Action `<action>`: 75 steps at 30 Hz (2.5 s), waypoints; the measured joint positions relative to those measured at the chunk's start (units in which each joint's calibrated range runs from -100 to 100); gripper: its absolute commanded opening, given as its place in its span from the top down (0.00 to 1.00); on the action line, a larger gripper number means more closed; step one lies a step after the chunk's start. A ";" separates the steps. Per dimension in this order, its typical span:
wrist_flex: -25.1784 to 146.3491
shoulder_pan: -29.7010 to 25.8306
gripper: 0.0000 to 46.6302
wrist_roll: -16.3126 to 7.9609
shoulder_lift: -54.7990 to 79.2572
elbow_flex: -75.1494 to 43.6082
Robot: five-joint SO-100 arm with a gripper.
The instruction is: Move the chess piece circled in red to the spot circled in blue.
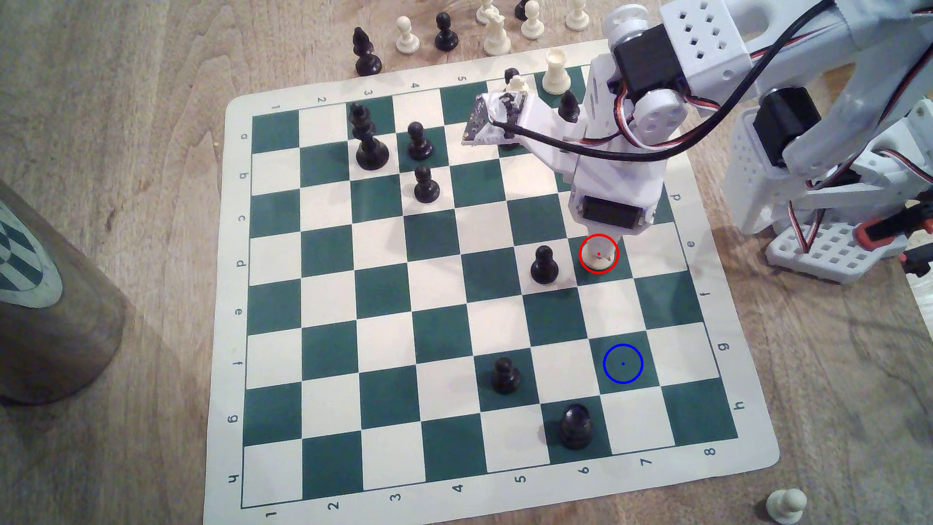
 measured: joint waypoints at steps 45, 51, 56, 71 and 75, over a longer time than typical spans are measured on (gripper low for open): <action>7.97 -22.20 1.00 -4.35 5.61 -18.98; 6.06 -23.89 1.00 -4.35 11.31 -19.79; 4.30 -25.44 1.00 -4.84 13.82 -19.79; 3.11 -27.14 1.00 -4.93 17.01 -19.79; 2.63 -27.14 1.00 -4.93 18.01 -19.79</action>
